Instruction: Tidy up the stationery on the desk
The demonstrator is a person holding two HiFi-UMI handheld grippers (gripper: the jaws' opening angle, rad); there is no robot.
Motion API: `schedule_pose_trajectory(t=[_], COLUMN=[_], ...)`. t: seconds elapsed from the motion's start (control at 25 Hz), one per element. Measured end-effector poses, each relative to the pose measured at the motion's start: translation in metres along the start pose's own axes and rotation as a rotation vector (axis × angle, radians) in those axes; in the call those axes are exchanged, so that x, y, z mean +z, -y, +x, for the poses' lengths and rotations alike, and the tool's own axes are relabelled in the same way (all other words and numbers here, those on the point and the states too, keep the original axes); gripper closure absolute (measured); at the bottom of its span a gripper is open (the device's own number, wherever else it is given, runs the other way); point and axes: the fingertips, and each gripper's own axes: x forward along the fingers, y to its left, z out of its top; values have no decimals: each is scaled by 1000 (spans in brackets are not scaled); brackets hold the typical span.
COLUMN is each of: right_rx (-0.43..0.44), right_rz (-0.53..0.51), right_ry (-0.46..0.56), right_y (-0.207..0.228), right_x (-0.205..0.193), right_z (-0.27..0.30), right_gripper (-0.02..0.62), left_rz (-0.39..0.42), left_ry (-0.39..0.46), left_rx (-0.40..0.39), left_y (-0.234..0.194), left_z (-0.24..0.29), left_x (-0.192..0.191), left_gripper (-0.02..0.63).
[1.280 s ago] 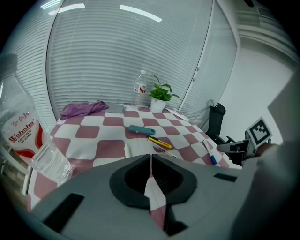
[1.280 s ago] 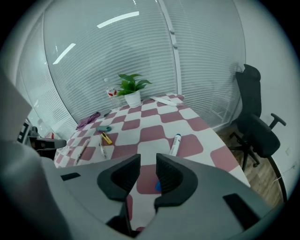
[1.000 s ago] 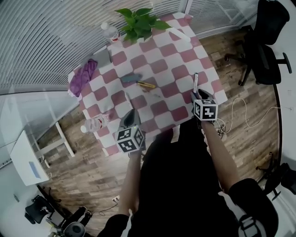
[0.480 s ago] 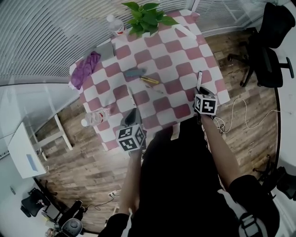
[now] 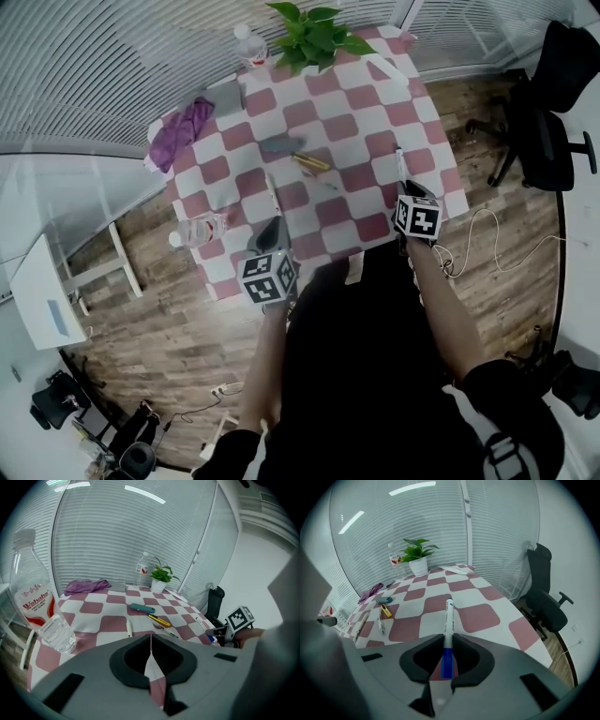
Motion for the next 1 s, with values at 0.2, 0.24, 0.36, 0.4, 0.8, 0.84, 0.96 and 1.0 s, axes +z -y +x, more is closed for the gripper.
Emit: schedule_pose_trajectory(t=[0.2, 0.24, 0.36, 0.4, 0.8, 0.84, 0.96, 1.0], right_rx=[84, 115, 194, 217, 427, 438, 456, 462], right_rz=[8, 9, 2, -3, -72, -74, -83, -76], right_ry=[32, 38, 43, 42, -2, -4, -18, -28], right_y=[-35, -46, -81, -93, -212, -220, -236, -241], right_x=[15, 18, 21, 21, 7, 6, 4, 2], right_z=[-6, -7, -9, -10, -15, -14, -10, -8], right_gripper=[514, 514, 514, 514, 515, 517, 520, 522], left_rz=[-23, -26, -27, -30, -71, -75, -79, -82], left_ry=[17, 20, 30, 32, 45, 46, 48, 50], left_rx=[-16, -17, -20, -24, -57, -57, -52, -49], left_y=[-1, -2, -3, -3, -5, -6, -10, -11], left_z=[-4, -5, -9, -10, -25, -26, -30, -32], left_x=[0, -1, -2, -2, -6, -7, -11, -12], left_gripper=[566, 566, 566, 566, 566, 566, 566, 567])
